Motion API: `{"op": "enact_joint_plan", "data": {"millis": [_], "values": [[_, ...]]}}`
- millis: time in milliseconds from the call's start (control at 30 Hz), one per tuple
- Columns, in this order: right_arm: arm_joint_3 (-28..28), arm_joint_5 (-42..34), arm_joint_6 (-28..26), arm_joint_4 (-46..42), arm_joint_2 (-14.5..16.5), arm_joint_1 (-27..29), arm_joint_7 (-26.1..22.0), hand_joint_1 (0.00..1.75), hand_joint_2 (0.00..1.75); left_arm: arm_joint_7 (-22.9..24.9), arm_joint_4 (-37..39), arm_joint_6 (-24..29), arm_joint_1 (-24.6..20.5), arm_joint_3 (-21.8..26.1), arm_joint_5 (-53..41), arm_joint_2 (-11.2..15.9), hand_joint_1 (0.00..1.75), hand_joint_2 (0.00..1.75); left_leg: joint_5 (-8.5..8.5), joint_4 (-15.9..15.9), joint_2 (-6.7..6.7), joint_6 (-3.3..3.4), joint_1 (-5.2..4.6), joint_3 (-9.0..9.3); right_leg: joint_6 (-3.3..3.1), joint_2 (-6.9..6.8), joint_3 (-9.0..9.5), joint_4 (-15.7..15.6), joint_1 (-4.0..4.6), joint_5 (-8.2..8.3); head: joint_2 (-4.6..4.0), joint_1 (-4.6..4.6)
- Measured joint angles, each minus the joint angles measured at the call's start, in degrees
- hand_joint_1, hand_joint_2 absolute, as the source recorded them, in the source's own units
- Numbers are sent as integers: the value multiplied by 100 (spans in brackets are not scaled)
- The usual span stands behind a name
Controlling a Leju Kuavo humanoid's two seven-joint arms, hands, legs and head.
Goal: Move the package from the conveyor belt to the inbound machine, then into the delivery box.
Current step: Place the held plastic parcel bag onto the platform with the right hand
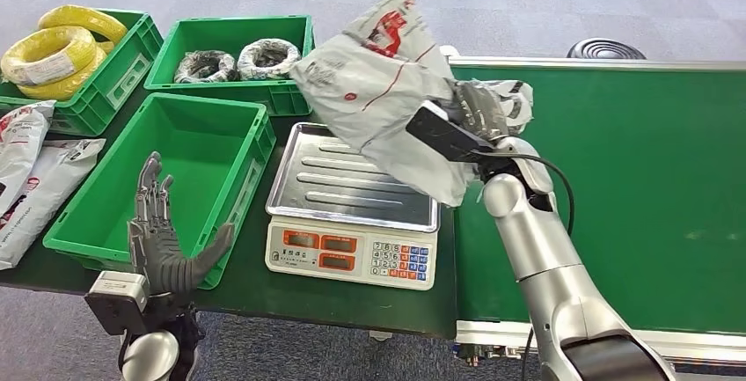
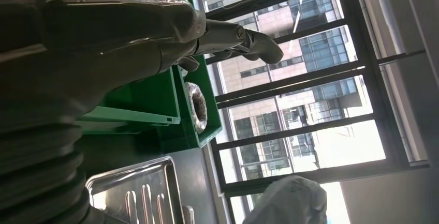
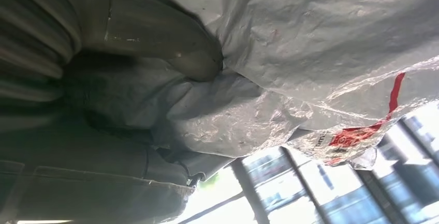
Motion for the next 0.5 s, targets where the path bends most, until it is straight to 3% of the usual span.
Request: {"op": "enact_joint_plan", "data": {"millis": [167,200,333,400,500], "values": [[521,-16,370,142,344,-70,-182,175,175,119,-126,-142,-67,231,-33,-69,0,175,0,1,-7,0,-2,0,0,-5,-2,0,2,0,-1,1],[603,-18,418,179,411,-82,-203,166,175,146,-150,-172,-84,285,-40,-83,0,175,0,0,-7,0,-1,0,0,-5,-3,0,2,0,-1,0],[836,-28,506,291,618,-122,-226,13,175,227,-221,-260,-145,454,-76,-131,0,175,0,0,-7,0,1,0,-1,-5,-4,0,3,-1,0,0],[902,-56,556,337,669,-147,-227,0,175,248,-245,-292,-147,514,-98,-149,0,175,0,0,-7,0,0,0,-2,-5,-3,0,3,-1,0,1],[967,-116,609,395,697,-156,-241,0,175,256,-281,-352,-133,590,-146,-168,0,175,0,0,-7,0,0,-1,-2,-5,-3,0,2,-1,0,1]]}}
